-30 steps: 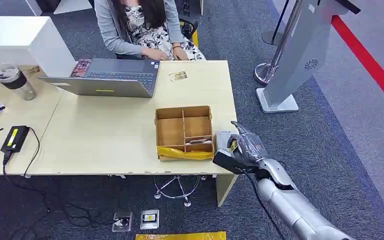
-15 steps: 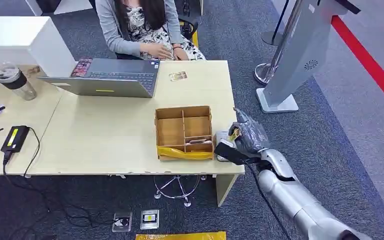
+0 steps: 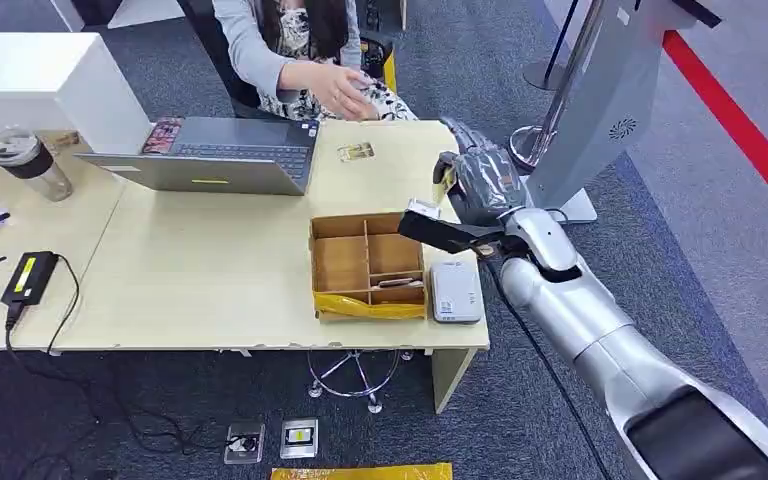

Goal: Pass the card to the sensor for recognition and then transmit it.

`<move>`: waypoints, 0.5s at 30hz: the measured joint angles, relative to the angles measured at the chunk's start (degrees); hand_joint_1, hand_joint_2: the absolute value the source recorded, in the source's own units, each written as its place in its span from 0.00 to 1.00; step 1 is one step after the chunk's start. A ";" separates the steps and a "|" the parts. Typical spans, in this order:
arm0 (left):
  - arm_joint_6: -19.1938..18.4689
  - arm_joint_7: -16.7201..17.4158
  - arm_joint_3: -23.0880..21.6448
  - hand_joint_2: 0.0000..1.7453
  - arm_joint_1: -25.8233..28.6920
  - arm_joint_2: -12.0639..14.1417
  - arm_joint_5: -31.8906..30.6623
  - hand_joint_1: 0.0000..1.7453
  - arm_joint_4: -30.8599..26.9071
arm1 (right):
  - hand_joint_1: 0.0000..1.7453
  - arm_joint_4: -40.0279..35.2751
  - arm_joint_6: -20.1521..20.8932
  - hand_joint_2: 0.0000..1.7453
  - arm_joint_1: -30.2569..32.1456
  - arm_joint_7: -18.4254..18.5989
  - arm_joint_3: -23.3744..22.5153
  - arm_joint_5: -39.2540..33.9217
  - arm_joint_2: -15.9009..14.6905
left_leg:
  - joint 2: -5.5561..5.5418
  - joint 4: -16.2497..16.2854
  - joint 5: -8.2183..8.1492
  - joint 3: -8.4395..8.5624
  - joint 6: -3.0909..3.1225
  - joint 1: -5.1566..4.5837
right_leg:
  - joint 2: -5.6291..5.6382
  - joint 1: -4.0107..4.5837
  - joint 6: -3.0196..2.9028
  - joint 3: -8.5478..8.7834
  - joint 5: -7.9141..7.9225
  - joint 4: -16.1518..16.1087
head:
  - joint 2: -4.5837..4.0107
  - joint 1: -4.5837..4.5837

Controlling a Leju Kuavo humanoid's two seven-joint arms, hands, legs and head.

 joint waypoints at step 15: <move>0.39 -1.01 -1.49 0.00 -0.53 -1.81 -1.64 0.00 0.00 | 1.00 4.37 -0.74 1.00 -0.67 2.01 1.94 2.62 8.53 | 0.00 0.00 0.00 -0.05 -0.01 0.00 | 0.01 -0.01 0.00 -0.04 0.00 -0.01 | 0.00 0.02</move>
